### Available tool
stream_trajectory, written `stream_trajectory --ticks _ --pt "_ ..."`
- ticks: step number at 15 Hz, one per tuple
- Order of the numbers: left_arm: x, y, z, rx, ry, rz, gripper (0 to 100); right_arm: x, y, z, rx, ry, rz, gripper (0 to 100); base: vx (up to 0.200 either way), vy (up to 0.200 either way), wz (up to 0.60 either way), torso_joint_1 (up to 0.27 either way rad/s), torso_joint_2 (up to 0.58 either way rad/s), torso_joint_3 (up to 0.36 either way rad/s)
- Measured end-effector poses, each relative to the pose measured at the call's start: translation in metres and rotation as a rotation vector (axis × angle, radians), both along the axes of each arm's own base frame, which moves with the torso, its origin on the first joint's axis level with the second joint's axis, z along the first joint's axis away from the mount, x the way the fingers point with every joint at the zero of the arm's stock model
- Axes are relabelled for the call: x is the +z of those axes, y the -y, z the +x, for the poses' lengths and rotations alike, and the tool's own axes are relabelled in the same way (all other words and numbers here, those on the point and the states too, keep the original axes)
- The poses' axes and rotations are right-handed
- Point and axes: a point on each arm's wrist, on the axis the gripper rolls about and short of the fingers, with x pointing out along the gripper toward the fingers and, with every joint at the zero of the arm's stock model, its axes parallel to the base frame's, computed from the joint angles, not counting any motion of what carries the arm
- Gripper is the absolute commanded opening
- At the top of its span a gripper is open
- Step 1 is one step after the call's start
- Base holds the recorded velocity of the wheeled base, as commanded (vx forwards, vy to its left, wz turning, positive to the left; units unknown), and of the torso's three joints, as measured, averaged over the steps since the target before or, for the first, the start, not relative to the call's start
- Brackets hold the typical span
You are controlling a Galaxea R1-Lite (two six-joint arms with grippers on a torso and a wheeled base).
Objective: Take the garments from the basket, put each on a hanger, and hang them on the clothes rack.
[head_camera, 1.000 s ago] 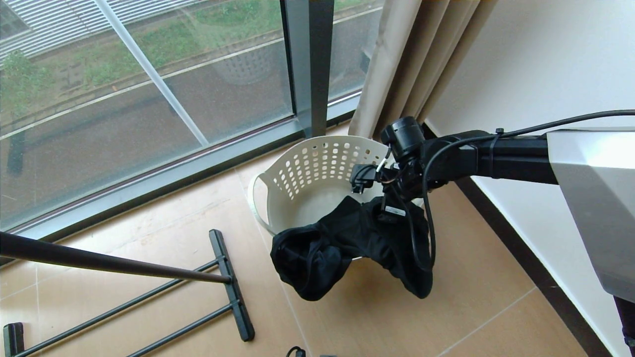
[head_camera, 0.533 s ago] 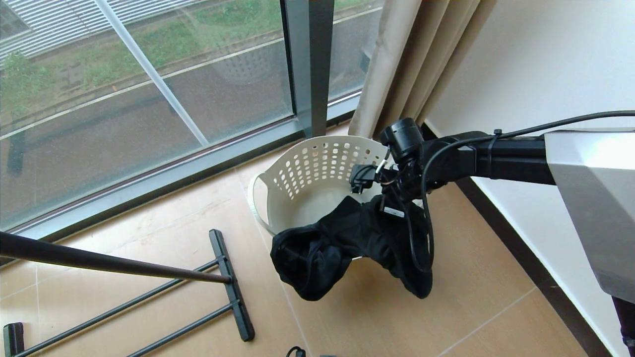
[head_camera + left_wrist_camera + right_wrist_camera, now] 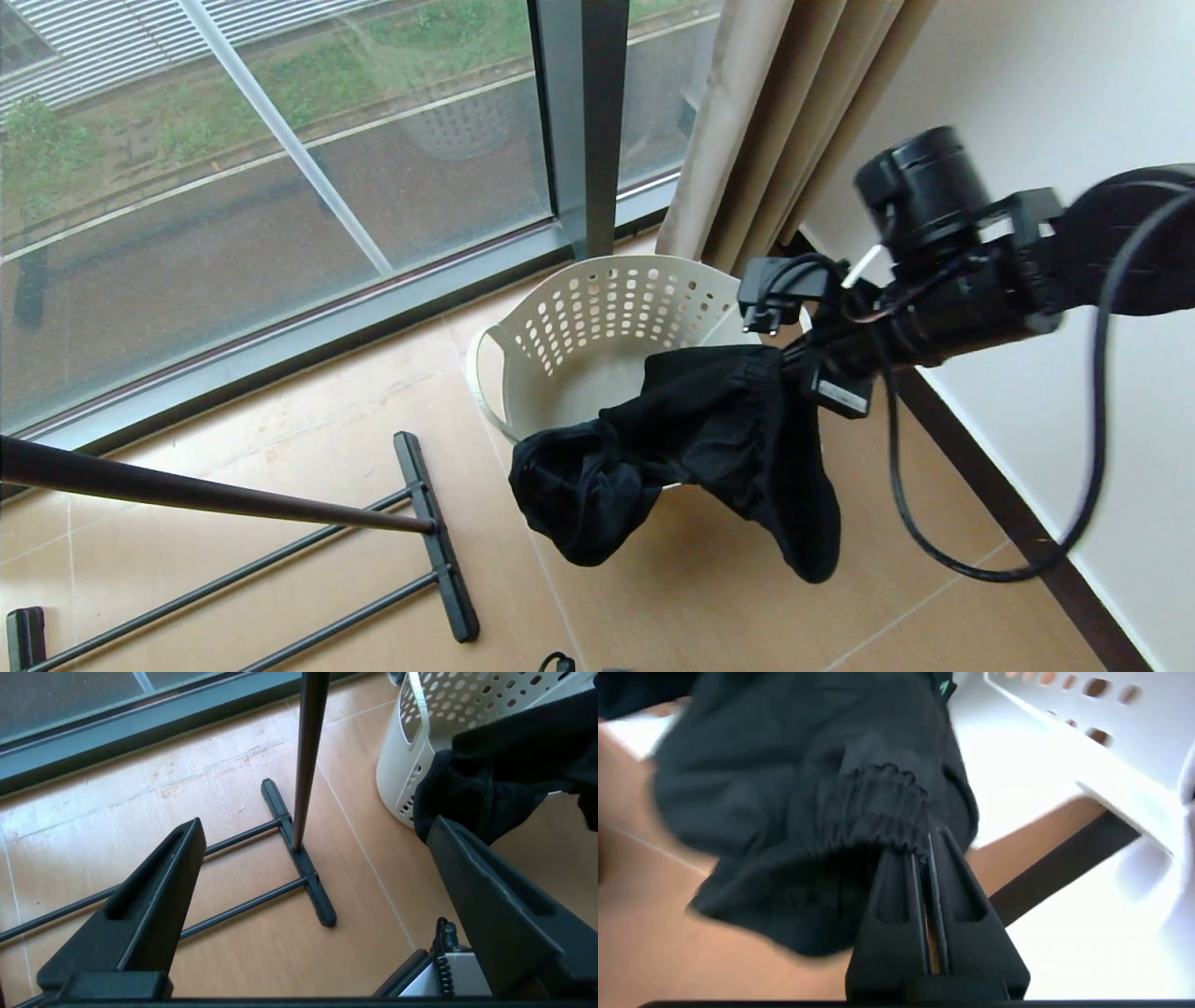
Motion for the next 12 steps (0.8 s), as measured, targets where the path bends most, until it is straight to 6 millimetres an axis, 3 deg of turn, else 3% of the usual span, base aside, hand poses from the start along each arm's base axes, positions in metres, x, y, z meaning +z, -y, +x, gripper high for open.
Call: stream_trajectory --ticks 3,5,8,12 --pt "0.000 0.000 0.000 0.000 -0.001 -0.001 100 0.031 0.033 -0.074 0.043 0.032 0.197 0 0.000 0.000 0.00 0.000 0.00 0.000" --pt "0.000 0.000 0.000 0.002 -0.001 -0.001 100 0.024 0.049 -0.107 0.011 0.029 0.340 0 0.000 0.000 0.00 0.001 0.00 0.045" --pt "0.000 0.000 0.000 0.001 -0.001 -0.001 100 0.003 0.058 -0.126 0.012 0.145 0.505 0 0.000 0.000 0.00 -0.002 0.00 0.162" --pt "0.000 0.000 0.000 0.000 -0.003 -0.001 100 -0.019 0.061 -0.128 -0.005 0.187 0.565 0 0.000 0.000 0.00 0.009 -0.03 0.172"
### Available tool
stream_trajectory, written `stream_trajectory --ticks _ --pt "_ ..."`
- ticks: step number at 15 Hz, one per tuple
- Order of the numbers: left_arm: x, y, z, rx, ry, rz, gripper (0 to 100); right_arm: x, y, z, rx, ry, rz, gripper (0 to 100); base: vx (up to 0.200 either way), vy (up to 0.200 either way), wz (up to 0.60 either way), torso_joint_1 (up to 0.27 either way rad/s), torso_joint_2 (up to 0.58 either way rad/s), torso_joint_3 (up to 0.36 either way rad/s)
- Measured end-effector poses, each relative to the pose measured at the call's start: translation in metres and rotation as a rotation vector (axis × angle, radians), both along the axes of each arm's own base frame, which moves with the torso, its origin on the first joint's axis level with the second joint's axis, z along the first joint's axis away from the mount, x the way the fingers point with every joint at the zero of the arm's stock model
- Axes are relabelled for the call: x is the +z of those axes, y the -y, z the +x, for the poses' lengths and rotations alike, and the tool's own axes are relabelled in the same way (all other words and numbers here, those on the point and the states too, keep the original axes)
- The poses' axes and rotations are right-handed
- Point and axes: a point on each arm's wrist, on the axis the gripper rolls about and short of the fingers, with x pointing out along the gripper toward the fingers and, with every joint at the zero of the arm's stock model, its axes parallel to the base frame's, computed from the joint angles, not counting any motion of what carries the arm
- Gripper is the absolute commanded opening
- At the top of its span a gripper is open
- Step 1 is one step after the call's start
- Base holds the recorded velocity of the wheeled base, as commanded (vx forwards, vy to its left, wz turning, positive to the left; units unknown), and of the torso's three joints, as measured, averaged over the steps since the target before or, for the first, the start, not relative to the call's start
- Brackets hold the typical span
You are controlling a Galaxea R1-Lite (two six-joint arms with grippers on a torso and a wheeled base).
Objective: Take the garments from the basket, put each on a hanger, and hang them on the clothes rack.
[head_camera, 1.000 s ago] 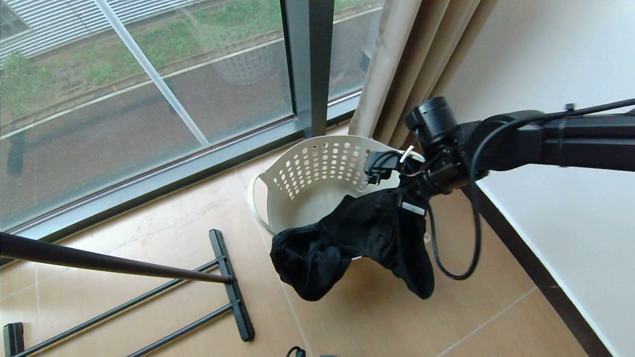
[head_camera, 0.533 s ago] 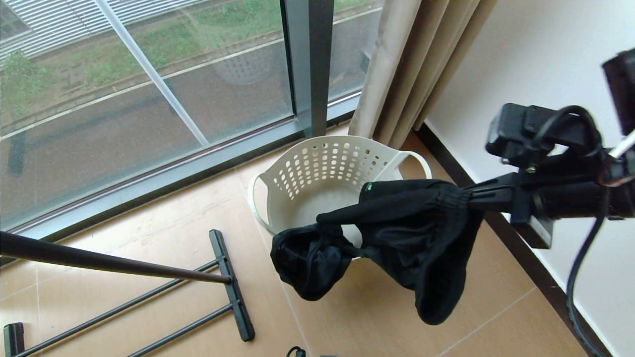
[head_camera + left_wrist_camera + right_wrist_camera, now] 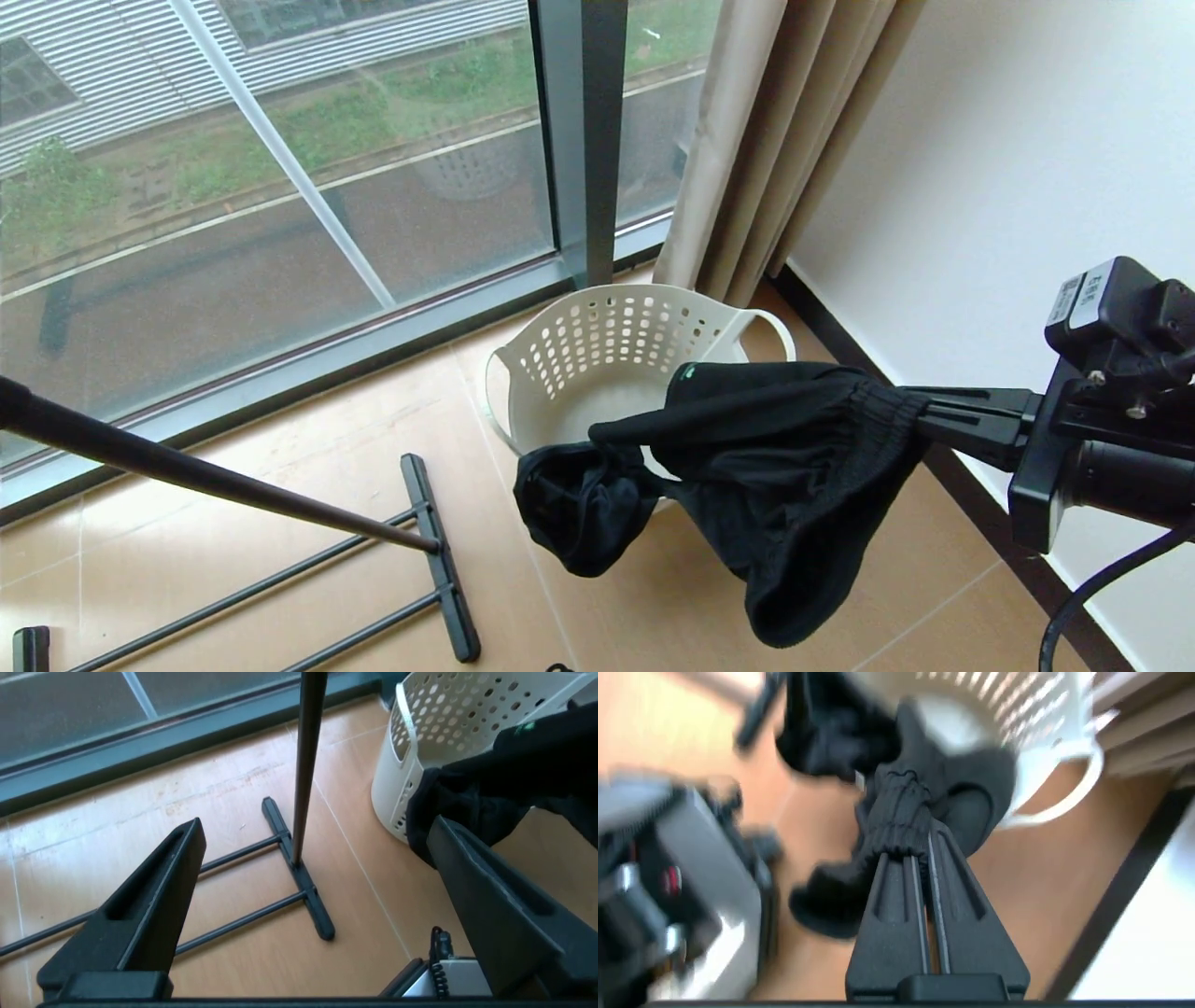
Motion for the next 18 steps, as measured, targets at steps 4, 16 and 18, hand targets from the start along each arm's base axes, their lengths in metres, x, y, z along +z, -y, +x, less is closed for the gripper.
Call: stream_trajectory --ticks 4,16,18 --pt "0.000 0.000 0.000 0.000 0.001 0.000 100 -0.007 0.001 0.007 -0.020 -0.026 -0.016 0 0.000 0.000 0.00 0.146 -0.37 -0.010" --pt "0.000 0.000 0.000 0.000 0.001 0.000 100 -0.014 0.005 0.019 -0.064 -0.055 -0.028 0 0.000 0.000 0.00 0.197 -0.46 -0.074" --pt "0.000 0.000 0.000 0.000 0.001 0.000 100 -0.014 0.005 0.018 -0.064 -0.056 -0.028 0 0.000 0.000 0.00 0.054 -0.09 -0.019"
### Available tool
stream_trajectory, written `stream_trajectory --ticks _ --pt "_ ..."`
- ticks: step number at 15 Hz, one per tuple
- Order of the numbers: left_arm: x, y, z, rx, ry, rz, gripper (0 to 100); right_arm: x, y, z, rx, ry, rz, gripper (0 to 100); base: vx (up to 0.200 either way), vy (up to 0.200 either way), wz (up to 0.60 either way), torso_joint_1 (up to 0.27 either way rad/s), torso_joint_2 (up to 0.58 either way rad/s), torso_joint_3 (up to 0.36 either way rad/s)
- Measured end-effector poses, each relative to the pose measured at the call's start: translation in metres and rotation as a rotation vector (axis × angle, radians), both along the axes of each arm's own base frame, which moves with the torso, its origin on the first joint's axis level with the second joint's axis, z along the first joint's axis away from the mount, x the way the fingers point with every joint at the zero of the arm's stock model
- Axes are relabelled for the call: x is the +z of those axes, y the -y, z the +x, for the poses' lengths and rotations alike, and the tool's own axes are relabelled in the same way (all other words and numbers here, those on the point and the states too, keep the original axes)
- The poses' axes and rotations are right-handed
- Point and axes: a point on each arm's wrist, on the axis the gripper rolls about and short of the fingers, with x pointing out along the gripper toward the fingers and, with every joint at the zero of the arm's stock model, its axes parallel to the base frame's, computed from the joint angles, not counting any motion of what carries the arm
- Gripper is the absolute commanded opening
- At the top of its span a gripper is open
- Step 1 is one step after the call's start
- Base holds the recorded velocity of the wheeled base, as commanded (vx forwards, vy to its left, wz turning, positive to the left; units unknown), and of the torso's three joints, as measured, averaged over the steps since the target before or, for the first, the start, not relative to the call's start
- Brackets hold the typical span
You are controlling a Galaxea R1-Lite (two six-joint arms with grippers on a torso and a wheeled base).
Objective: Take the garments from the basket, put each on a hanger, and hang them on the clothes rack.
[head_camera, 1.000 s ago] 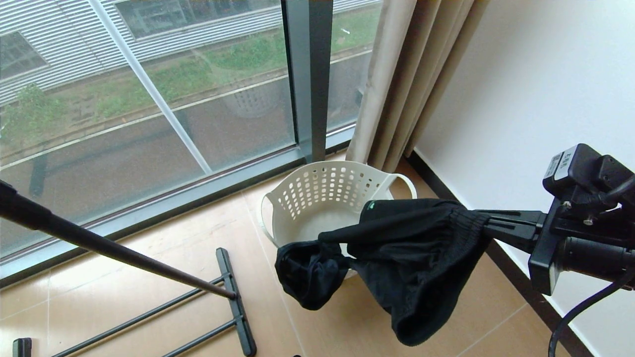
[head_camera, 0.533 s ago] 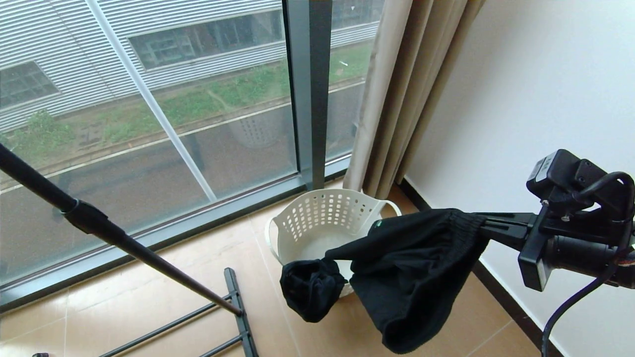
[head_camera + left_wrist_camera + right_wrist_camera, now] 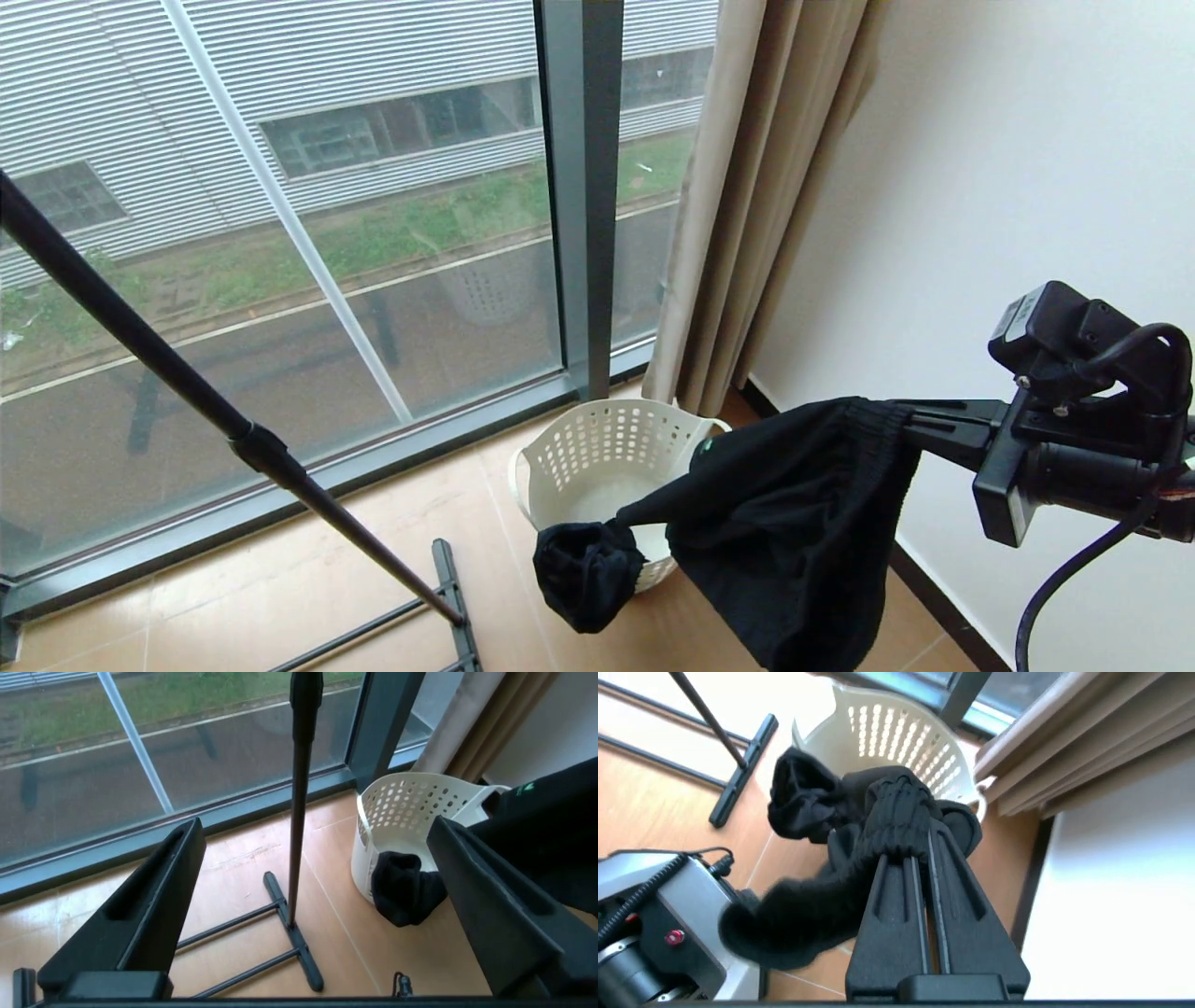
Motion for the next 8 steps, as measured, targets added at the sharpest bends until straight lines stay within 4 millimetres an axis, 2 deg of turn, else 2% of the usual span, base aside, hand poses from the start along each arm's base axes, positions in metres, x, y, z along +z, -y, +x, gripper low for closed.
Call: stream_trajectory --ticks 3,8 --pt "0.0000 0.0000 0.0000 0.000 0.000 0.000 100 -0.0004 0.0001 0.0000 -0.002 -0.002 -0.002 0 0.000 0.000 0.00 0.000 0.00 0.000" --pt "0.0000 0.0000 0.0000 0.000 0.000 -0.001 100 -0.0004 0.0000 -0.0001 -0.002 -0.002 -0.002 0 0.000 0.000 0.00 0.007 0.00 0.169"
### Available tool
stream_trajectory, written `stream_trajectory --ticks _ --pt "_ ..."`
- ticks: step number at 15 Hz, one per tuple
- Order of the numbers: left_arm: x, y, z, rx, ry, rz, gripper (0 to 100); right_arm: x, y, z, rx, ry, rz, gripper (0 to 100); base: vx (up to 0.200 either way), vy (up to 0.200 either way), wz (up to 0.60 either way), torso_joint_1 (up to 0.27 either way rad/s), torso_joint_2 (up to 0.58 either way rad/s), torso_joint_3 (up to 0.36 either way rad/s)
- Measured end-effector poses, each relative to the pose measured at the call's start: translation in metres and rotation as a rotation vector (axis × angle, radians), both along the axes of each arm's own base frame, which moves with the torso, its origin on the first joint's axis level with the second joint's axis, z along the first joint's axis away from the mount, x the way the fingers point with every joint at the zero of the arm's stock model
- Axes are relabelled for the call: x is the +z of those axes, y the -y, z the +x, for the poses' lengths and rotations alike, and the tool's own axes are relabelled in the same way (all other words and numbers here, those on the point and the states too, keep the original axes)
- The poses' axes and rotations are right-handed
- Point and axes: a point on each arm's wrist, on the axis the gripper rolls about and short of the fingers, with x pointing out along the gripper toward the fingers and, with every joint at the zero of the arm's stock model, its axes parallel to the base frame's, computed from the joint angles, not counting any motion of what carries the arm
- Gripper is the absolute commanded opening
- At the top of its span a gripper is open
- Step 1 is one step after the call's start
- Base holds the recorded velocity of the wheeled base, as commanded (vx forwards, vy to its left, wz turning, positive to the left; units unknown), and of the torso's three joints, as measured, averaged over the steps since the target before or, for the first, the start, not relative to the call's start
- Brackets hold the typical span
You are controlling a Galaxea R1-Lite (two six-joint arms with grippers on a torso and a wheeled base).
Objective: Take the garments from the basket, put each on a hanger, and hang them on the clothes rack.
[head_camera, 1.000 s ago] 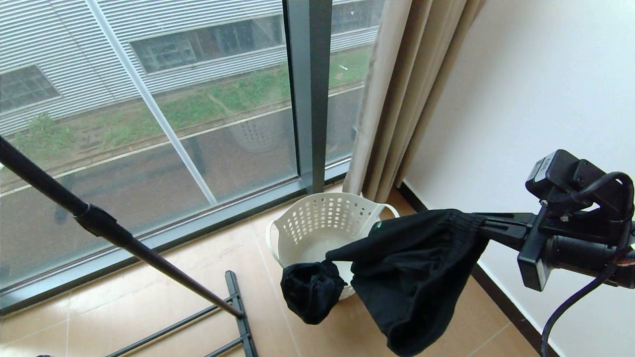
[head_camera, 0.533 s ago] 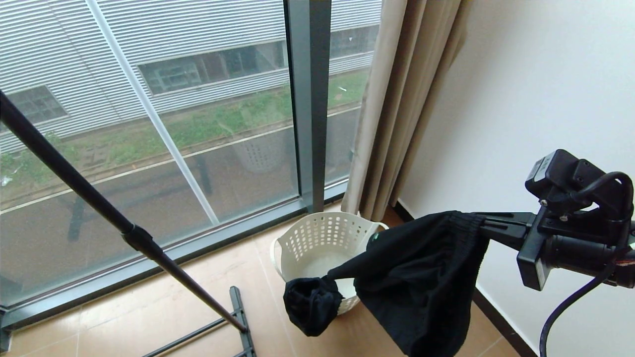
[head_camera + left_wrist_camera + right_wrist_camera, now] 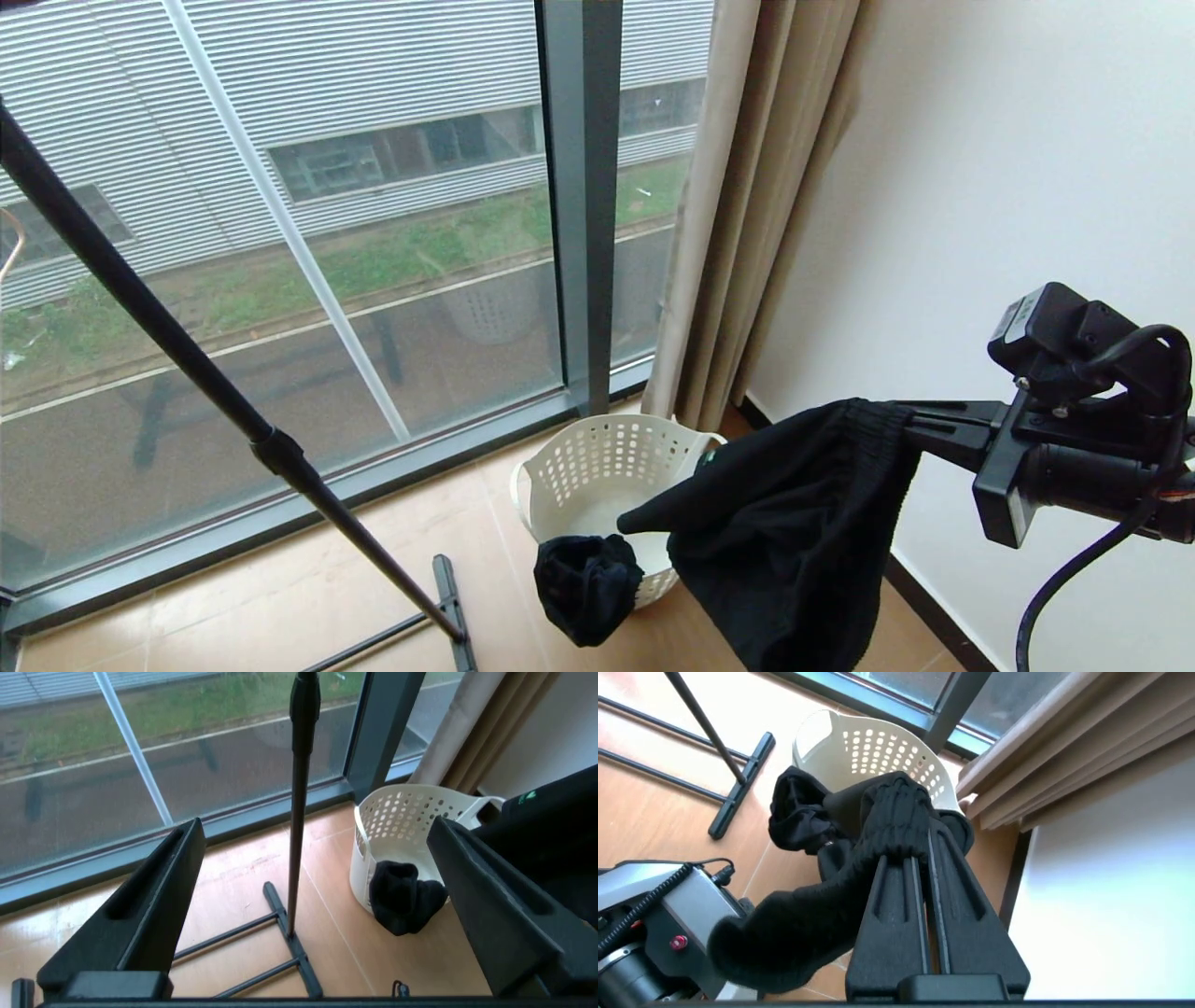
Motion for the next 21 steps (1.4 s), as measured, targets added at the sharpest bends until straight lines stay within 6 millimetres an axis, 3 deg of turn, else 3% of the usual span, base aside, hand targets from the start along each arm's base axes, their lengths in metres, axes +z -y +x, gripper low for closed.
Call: stream_trajectory --ticks 5,9,21 --pt "0.0000 0.0000 0.0000 0.000 0.000 0.000 100 -0.0005 -0.0006 0.0013 0.000 -0.003 -0.002 0 0.000 0.000 0.00 0.002 -0.01 0.197" --pt "-0.0001 0.0000 0.0000 0.000 -0.001 0.000 100 -0.0018 -0.0006 0.0014 0.001 -0.009 -0.004 0 0.000 0.000 0.00 0.178 -0.38 0.006" --pt "0.0002 0.0000 0.0000 0.003 0.002 0.001 100 -0.0040 -0.0005 0.0010 0.002 -0.015 -0.010 0 0.000 0.000 0.00 0.248 -0.52 -0.147"
